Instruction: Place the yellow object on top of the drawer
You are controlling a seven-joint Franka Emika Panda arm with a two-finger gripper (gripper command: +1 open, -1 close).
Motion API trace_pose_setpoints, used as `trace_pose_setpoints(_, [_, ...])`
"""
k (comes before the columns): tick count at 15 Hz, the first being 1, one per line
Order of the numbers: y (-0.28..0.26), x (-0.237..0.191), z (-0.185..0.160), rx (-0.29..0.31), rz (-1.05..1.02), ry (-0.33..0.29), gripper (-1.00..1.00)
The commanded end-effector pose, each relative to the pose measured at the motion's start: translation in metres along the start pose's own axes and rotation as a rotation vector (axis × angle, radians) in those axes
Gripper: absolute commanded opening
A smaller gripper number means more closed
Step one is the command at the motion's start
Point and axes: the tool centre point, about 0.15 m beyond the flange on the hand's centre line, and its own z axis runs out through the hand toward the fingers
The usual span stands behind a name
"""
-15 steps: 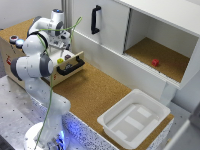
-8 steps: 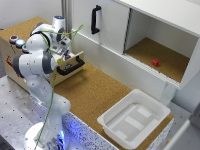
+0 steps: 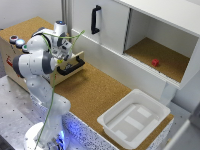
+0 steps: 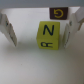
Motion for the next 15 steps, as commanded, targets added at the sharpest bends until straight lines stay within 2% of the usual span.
trace_pose_setpoints(1, [0.008, -0.010, 0.005, 0.001, 0.049, 0.070, -1.00])
trace_pose_setpoints(4, [0.008, -0.010, -0.005, -0.013, 0.062, 0.086, -1.00])
trace_pose_setpoints(6, [-0.003, -0.011, -0.026, -0.054, 0.050, 0.088, -1.00])
trace_pose_setpoints(8, [-0.021, -0.009, -0.055, -0.062, 0.016, 0.126, -1.00])
trace_pose_setpoints(10, [-0.040, 0.002, -0.078, -0.060, -0.043, 0.150, -1.00])
trace_pose_setpoints(14, [-0.082, 0.032, -0.110, -0.063, -0.247, 0.147, -1.00])
trace_pose_setpoints(15, [-0.097, 0.039, -0.122, -0.088, -0.324, 0.146, -1.00])
